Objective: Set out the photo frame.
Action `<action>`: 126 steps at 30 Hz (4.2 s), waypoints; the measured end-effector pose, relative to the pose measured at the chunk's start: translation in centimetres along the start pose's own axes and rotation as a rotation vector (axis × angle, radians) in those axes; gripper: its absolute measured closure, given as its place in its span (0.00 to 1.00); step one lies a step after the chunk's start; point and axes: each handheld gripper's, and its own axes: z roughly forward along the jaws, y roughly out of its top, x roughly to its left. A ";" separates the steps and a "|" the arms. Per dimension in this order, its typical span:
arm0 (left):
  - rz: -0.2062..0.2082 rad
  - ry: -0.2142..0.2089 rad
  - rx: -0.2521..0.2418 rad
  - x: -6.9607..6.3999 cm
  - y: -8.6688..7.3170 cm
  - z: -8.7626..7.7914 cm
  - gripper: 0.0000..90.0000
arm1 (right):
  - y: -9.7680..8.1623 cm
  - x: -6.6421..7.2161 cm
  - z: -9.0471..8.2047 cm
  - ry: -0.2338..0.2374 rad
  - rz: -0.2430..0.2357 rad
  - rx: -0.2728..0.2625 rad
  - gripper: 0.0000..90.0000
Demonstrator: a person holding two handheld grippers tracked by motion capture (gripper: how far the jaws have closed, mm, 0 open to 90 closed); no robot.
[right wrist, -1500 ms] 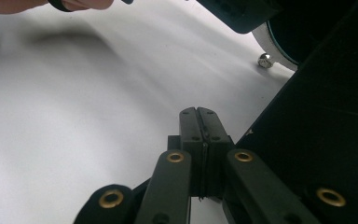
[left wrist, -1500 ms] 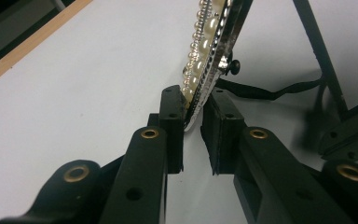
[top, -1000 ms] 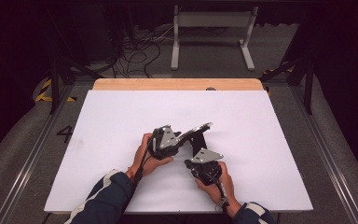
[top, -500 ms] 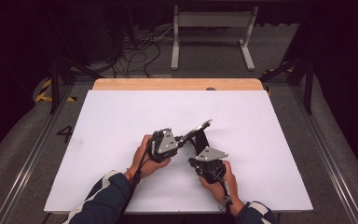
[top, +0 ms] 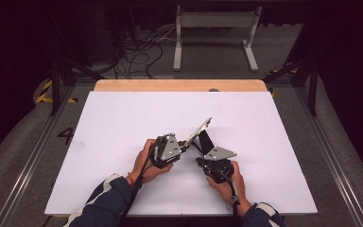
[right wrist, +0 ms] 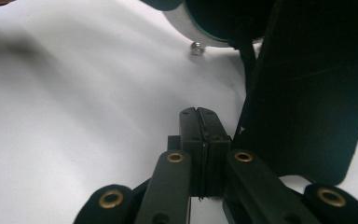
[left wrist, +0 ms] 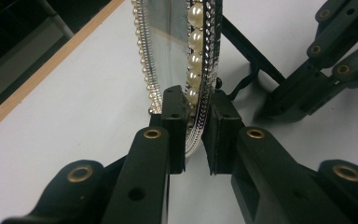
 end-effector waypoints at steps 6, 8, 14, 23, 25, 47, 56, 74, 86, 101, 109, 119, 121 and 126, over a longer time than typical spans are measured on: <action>0.003 0.006 -0.009 -0.2 0.1 -0.1 0.89 | 0.0 -0.5 -0.1 0.001 0.007 -0.001 1.00; -0.001 0.004 -0.012 -0.3 0.1 0.0 0.88 | -0.1 -0.7 -0.1 0.001 0.011 -0.003 1.00; -0.019 -0.012 -0.018 -0.1 0.0 0.3 0.83 | -0.1 -1.2 -0.1 0.007 0.021 -0.009 1.00; -0.050 -0.012 -0.013 0.4 -0.7 1.7 0.71 | 0.1 -1.2 -0.3 0.007 0.011 -0.015 0.98; -0.052 -0.036 -0.035 0.4 -0.7 1.6 0.74 | 0.1 -1.2 -0.3 0.010 0.014 -0.016 0.98; -0.004 0.000 -0.019 -0.5 -0.3 0.1 0.87 | 0.3 -1.1 -0.4 0.032 -0.002 -0.004 1.00; -0.002 0.011 -0.003 -1.2 0.0 -0.2 0.87 | 0.3 -1.3 -0.6 0.055 -0.014 0.012 1.00; -0.009 -0.009 -0.024 -1.3 0.2 0.5 0.83 | 0.1 -2.5 -0.9 0.030 0.002 0.023 1.00; -0.029 -0.040 -0.038 -1.1 0.1 0.8 0.81 | 0.2 -3.0 -0.9 0.026 -0.012 0.024 1.00; -0.029 -0.042 -0.034 -1.0 0.2 1.2 0.80 | 0.1 -3.9 -0.6 0.021 -0.009 0.001 1.00; -0.038 -0.043 -0.031 -0.9 0.2 1.3 0.80 | 0.2 -4.2 -0.2 0.012 -0.013 -0.012 1.00; -0.037 -0.058 -0.031 -0.9 0.3 1.2 0.80 | 0.3 -4.7 -0.2 -0.002 -0.007 -0.016 1.00; -0.031 -0.063 -0.037 -0.8 0.4 1.0 0.81 | 0.4 -4.8 -0.3 0.003 0.016 -0.035 0.98; -0.026 -0.089 -0.054 -0.8 0.7 0.2 0.80 | 0.7 -4.6 -0.4 0.004 0.017 -0.057 0.95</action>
